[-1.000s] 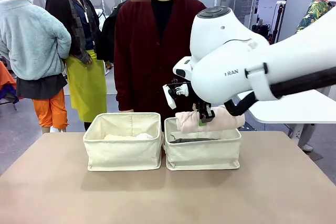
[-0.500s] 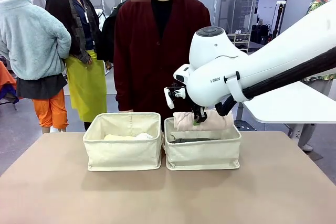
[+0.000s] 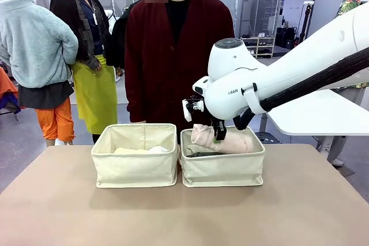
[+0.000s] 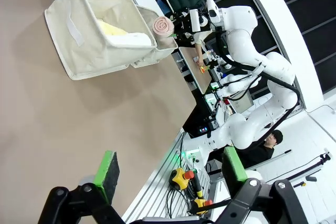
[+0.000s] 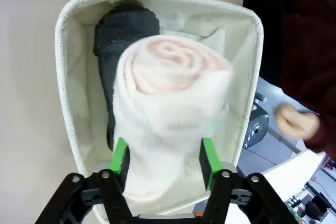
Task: Divide the towels into two baskets.
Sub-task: Pick up one hotel-folded towel from the bottom of the table and place it in the Fabric basket indicated by the person.
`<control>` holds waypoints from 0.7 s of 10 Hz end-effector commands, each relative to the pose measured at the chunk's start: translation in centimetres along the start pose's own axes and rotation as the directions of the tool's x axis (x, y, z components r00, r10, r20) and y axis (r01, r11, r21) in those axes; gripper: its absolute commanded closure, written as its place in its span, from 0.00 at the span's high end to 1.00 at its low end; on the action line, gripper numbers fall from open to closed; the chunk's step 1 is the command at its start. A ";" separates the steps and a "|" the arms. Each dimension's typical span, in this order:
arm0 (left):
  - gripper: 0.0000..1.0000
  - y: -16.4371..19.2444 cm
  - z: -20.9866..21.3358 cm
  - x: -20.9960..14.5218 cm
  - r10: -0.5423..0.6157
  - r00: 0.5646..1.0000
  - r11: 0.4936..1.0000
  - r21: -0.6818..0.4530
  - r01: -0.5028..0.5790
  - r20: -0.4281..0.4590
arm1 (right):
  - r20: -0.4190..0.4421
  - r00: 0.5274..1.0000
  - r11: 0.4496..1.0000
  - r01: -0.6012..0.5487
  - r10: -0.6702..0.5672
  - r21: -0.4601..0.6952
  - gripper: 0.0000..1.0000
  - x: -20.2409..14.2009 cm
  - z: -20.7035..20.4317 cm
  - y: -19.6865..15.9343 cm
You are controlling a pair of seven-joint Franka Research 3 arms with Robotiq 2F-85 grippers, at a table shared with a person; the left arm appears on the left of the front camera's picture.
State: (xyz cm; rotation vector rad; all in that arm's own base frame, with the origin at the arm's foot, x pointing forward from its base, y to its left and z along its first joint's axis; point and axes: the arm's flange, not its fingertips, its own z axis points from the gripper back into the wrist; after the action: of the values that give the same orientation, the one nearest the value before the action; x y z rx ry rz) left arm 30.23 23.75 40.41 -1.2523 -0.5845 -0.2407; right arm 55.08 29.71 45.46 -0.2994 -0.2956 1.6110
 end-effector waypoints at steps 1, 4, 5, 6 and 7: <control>1.00 -0.5 0.3 -0.3 0.006 1.000 1.000 -0.010 -0.006 -0.002 | -0.024 1.000 0.999 0.016 -0.017 -0.028 1.00 0.4 0.7 0.3; 1.00 -0.5 0.3 -0.3 0.006 1.000 1.000 -0.010 -0.006 -0.002 | -0.011 1.000 0.999 0.012 -0.013 -0.038 1.00 0.7 1.6 1.2; 1.00 -0.5 0.3 -0.3 0.006 1.000 1.000 -0.010 -0.006 -0.002 | 0.018 1.000 0.999 0.008 -0.007 -0.037 0.91 0.3 2.2 2.4; 1.00 -0.5 0.3 -0.3 0.006 1.000 1.000 -0.010 -0.006 -0.002 | 0.001 1.000 1.000 -0.012 0.012 -0.019 0.91 0.9 1.0 0.2; 1.00 -0.5 0.3 -0.3 0.006 1.000 1.000 -0.010 -0.006 -0.002 | 0.001 1.000 1.000 -0.012 0.012 -0.019 0.91 0.9 1.0 0.2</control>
State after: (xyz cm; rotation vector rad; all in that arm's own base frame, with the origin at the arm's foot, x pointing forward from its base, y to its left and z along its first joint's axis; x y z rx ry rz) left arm 30.20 23.77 40.42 -1.2520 -0.5852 -0.2400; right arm 53.92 30.73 46.61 -0.3157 -0.3153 1.6239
